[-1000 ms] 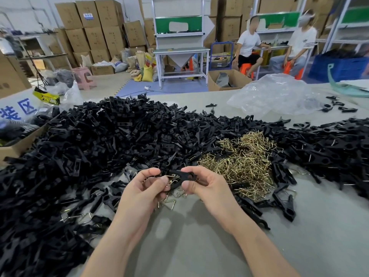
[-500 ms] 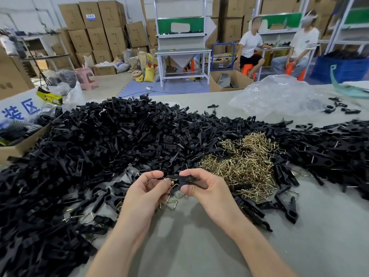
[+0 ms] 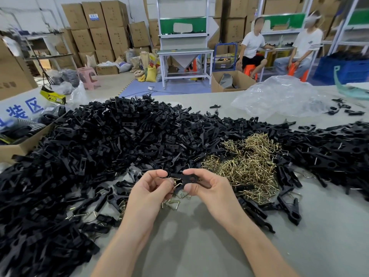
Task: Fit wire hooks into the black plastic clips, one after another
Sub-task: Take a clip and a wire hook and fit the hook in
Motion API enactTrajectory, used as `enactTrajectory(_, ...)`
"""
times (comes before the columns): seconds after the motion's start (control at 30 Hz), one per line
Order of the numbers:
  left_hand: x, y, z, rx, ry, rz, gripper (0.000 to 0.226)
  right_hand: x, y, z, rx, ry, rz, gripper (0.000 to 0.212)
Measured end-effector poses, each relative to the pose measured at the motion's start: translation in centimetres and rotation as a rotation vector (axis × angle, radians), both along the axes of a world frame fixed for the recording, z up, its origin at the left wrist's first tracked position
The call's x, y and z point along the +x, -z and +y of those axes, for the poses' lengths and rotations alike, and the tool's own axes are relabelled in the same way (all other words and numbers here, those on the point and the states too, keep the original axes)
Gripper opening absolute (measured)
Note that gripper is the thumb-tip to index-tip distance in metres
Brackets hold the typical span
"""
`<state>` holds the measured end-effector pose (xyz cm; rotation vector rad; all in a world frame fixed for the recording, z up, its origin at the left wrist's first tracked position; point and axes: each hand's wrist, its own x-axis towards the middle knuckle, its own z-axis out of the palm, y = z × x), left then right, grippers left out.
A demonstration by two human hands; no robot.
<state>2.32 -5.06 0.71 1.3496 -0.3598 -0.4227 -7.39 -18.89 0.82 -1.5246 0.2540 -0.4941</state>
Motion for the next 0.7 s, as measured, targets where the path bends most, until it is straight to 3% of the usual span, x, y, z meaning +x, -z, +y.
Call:
enactTrajectory(0.17,-0.5,-0.2,-0.4,-0.029,-0.012,0.048,0.016,0.0,0.2,0.0,-0.027,-0.019,-0.005,0.03)
enactTrajectory(0.4,-1.1,-1.3,0.1,-0.233,0.241,0.412,0.035,-0.1,0.2,-0.3,-0.013,-0.045,-0.016,0.029)
enactTrajectory(0.57,-1.6,-1.5,0.1,-0.282,0.379,0.444,0.034,-0.3,0.1,-0.4,-0.04,-0.098,-0.013,0.031)
enactTrajectory(0.7,-1.5,-1.5,0.7,-0.137,0.47,0.328,0.04,-0.6,0.1,-0.6,-0.07,-0.155,-0.003,0.034)
